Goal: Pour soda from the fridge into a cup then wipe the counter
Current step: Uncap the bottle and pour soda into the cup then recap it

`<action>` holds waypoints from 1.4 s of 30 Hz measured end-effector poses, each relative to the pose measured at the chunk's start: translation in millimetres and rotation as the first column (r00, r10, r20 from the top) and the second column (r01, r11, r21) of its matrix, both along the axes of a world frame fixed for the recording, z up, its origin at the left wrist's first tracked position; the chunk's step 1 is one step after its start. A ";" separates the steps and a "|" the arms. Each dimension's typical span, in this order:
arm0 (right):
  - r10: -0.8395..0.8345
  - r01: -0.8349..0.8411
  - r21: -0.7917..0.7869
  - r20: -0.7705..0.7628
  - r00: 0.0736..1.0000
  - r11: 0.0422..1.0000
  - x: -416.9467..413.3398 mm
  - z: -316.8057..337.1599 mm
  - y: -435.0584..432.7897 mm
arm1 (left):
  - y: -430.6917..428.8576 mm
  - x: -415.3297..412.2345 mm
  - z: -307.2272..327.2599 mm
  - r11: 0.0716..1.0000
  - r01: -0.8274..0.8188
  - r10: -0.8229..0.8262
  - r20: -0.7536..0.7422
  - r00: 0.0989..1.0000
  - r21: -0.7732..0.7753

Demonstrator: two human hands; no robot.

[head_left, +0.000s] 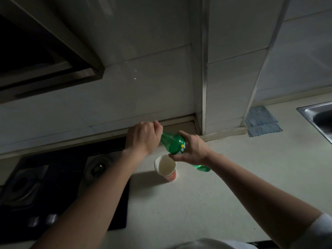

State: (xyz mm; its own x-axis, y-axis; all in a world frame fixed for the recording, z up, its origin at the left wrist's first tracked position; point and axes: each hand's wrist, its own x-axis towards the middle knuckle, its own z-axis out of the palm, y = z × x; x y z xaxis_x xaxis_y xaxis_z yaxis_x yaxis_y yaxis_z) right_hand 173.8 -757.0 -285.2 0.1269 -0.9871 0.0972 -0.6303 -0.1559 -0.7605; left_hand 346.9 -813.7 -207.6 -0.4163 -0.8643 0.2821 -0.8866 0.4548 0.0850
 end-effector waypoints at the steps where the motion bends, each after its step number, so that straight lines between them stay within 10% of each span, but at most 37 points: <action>1: -0.005 0.005 0.002 -0.017 1.000 1.000 -1.5 -1.9 0.3 | 1.8 -2.5 0.0 1.000 -0.025 0.025 0.012 1.000 0.015; 7: -0.024 0.024 0.009 -0.029 0.999 1.000 -4.8 -4.7 0.4 | 3.3 -13.8 5.0 0.984 -0.150 0.146 0.054 0.988 0.095; 17: 0.189 -0.281 0.215 0.366 0.911 0.935 -13.3 16.5 9.1 | -2.4 8.8 21.0 0.883 0.446 -0.455 -0.031 0.890 -0.142; 32: -0.012 0.015 0.042 -0.081 0.997 0.999 -16.7 7.2 14.5 | 10.3 -15.8 1.4 0.999 -0.040 0.040 -0.011 0.999 0.038; 42: 0.149 -0.199 0.232 0.216 0.965 0.952 -32.4 26.8 11.3 | -1.1 23.7 33.1 0.835 0.549 -0.547 0.053 0.836 -0.041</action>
